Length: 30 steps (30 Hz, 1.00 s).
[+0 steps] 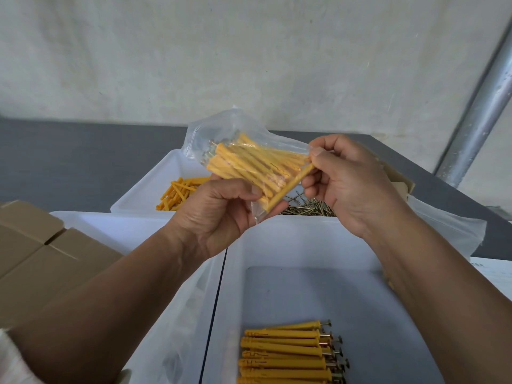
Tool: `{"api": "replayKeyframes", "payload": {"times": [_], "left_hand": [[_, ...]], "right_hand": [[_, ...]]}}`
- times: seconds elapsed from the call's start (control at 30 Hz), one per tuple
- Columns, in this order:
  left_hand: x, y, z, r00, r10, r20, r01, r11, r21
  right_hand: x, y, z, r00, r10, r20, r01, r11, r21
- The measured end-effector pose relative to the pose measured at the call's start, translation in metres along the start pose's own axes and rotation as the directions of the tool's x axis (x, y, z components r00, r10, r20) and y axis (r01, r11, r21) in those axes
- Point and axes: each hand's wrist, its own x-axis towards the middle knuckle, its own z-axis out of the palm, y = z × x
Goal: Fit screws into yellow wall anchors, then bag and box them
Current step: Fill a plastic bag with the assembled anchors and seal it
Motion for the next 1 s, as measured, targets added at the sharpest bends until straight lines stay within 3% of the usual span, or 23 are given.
{"api": "replayKeyframes", "payload": {"times": [0.17,0.37,0.7,0.87,1.0], "left_hand": [[0.0026,-0.0007,0.0007,0.991,0.053,-0.125,-0.050,0.998,0.031],[-0.0024,0.0046,0.0002,0.998,0.013,-0.065,-0.012,1.000,0.013],[-0.0010,0.0070,0.0037,0.988,0.108,-0.112,-0.120,0.987,-0.105],[-0.0001,0.0068,0.0055,0.982,0.102,-0.159,-0.116,0.990,-0.083],[0.0015,0.0076,0.0084,0.967,0.111,-0.227,-0.121,0.992,-0.030]], "right_hand": [[-0.0023,-0.0034,-0.0003,0.999,0.018,0.044,-0.020,0.998,0.064],[-0.0033,-0.0040,0.0022,0.997,0.020,0.072,-0.026,0.996,0.084],[-0.0024,0.0035,0.0038,0.996,0.070,0.056,-0.073,0.996,0.060],[-0.0011,0.0047,0.0016,0.992,0.099,0.073,-0.106,0.990,0.097],[-0.0027,0.0041,0.0014,0.988,0.035,0.148,-0.050,0.994,0.101]]}}
